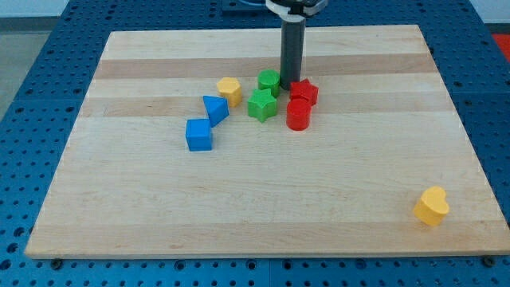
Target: Slide yellow heart slightly left and a bit up
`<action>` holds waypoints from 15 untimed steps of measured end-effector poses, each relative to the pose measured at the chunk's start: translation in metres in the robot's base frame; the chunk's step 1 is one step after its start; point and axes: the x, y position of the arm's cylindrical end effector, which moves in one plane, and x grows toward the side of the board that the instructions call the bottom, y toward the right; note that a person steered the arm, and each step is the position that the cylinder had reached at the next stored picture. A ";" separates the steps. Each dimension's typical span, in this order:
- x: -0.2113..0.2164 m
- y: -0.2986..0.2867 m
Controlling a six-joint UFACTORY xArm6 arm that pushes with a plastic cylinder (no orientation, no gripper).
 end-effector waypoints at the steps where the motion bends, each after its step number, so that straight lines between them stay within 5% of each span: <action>1: 0.010 0.000; 12: 0.155 0.110; 15: 0.138 0.104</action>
